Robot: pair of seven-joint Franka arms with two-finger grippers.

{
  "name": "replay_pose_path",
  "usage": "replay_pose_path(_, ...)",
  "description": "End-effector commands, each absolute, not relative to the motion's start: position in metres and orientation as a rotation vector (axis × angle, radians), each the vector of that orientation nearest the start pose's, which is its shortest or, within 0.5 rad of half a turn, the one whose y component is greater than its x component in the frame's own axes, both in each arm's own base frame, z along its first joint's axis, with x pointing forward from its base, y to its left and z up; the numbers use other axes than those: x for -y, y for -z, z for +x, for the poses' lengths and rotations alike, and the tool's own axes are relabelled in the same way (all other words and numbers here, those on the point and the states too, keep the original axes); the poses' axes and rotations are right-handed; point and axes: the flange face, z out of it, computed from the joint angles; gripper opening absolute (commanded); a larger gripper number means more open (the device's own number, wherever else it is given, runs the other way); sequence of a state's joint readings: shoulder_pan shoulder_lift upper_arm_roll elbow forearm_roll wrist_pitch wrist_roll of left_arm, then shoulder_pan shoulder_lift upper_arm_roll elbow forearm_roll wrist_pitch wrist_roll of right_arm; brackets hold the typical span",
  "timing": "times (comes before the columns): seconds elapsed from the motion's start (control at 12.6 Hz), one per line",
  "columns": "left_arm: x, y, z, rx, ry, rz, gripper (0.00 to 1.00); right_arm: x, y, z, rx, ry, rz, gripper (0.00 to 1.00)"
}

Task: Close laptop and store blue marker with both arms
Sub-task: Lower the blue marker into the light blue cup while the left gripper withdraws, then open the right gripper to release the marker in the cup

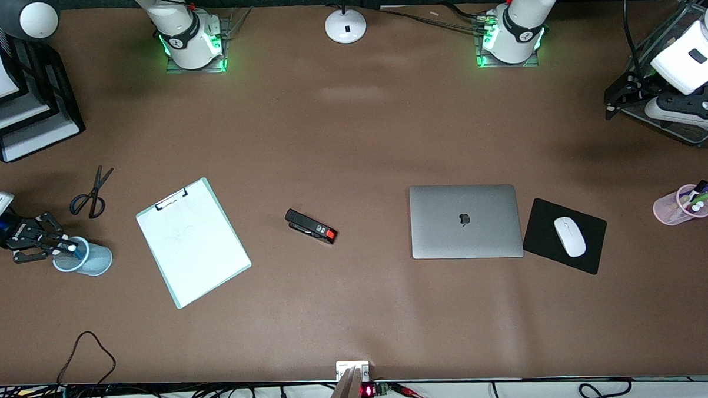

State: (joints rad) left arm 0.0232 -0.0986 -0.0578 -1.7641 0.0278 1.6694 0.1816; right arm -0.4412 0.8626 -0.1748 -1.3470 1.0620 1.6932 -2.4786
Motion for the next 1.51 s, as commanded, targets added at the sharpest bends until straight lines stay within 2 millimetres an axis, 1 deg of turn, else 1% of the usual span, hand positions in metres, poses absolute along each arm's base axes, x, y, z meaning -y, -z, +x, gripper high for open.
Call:
replay_pose_path(0.0,0.019,-0.583,0.534,-0.216,0.0,-3.17,1.0,0.32,-0.201,0.638,1.641,1.12,-1.822,0.0)
replay_pose_path(0.24,0.022,-0.584,0.534,-0.229,-0.008,-3.164,1.0,0.32,-0.201,0.638,1.643,1.118,-1.827,0.01)
replay_pose_path(0.32,0.021,-0.583,0.533,-0.225,-0.029,-3.165,1.0,0.32,-0.201,0.638,1.641,1.115,-1.829,0.15)
replay_pose_path(0.4,0.021,-0.582,0.537,-0.225,-0.032,-3.164,1.0,0.32,-0.204,0.639,1.633,1.113,-1.835,0.87)
replay_pose_path(0.48,0.019,-0.586,0.543,-0.219,-0.027,-3.166,1.0,0.32,-0.207,0.639,1.629,1.113,-1.835,1.0)
replay_pose_path(0.64,0.02,-0.586,0.554,-0.217,-0.046,-3.168,1.0,0.319,-0.212,0.637,1.634,1.085,-1.83,1.0)
replay_pose_path(0.72,0.015,-0.587,0.558,-0.206,-0.066,-3.17,1.0,0.321,-0.221,0.636,1.63,1.035,-1.85,1.0)
replay_pose_path(0.8,0.014,-0.588,0.561,-0.204,-0.063,-3.171,1.0,0.319,-0.224,0.634,1.6,0.98,-1.866,1.0)
replay_pose_path(0.88,0.014,-0.587,0.561,-0.201,-0.066,-3.171,1.0,0.318,-0.238,0.634,1.577,0.941,-1.884,1.0)
replay_pose_path(1.12,0.014,-0.587,0.561,-0.204,-0.063,-3.17,1.0,0.316,-0.279,0.633,1.579,0.846,-1.928,1.0)
replay_pose_path(1.35,0.014,-0.587,0.561,-0.206,-0.063,-3.169,1.0,0.314,-0.319,0.627,1.526,0.719,-1.994,1.0)
replay_pose_path(1.43,0.013,-0.587,0.561,-0.204,-0.061,-3.17,1.0,0.31,-0.332,0.625,1.494,0.669,-2.014,1.0)
